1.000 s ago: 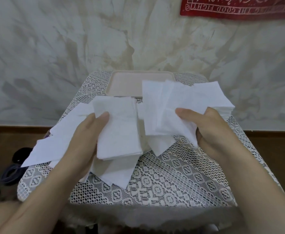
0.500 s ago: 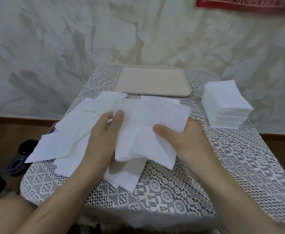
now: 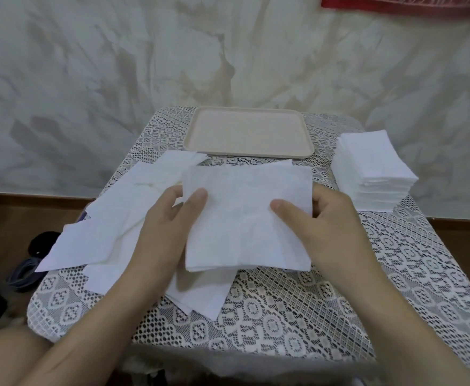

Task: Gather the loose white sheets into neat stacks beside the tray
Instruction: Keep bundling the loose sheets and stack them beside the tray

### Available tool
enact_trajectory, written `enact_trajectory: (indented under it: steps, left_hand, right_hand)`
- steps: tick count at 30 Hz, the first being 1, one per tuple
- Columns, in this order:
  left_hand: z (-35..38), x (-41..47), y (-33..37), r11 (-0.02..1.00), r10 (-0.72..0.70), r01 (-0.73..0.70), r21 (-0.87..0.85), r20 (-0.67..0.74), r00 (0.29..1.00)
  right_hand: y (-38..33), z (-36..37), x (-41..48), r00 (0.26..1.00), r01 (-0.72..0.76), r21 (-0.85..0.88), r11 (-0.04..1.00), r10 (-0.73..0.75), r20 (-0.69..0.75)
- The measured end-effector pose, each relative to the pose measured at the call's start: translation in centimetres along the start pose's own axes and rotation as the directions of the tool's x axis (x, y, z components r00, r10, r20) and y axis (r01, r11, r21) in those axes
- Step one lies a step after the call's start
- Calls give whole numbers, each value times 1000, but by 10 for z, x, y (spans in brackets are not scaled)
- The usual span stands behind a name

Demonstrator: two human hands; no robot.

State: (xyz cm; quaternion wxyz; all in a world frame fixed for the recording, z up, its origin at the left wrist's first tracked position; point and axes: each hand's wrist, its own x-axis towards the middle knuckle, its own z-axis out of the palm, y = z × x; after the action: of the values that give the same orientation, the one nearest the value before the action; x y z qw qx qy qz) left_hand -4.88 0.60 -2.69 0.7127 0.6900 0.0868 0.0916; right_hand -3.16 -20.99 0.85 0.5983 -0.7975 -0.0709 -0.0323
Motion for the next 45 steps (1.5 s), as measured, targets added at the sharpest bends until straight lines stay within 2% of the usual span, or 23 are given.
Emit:
enact_trajectory:
  steps: [4,14,23,27,32,39,45]
  left_hand:
    - [3,-2,1,999,39,-38,32,-11,999]
    - [2,-2,0,998,49,-50,35,30,998]
    - [-2,-1,1,999,-37,38,-12,54,998]
    - [-4,-1,1,996,-69,72,-47,61,996]
    - [-4,-2,5,996,-66,70,-52,84,994]
    - [-3,-3,6,998,-46,49,-28,96,994]
    - [-10,-1,3,995,-62,77,-69,193,979]
  right_hand:
    - [-6,6,-5,993,-34,147,989,16,119]
    - [-6,31,2,985,-51,200,978,16,172]
    - [-2,26,0,985,-32,221,975,-7,172]
    - [1,15,2,992,-49,116,992,35,123]
    - [-2,-1,5,990,-65,111,992,50,130]
    - [-10,19,6,981,-112,141,984,86,175]
    - [-14,29,11,982,-120,146,982,96,162]
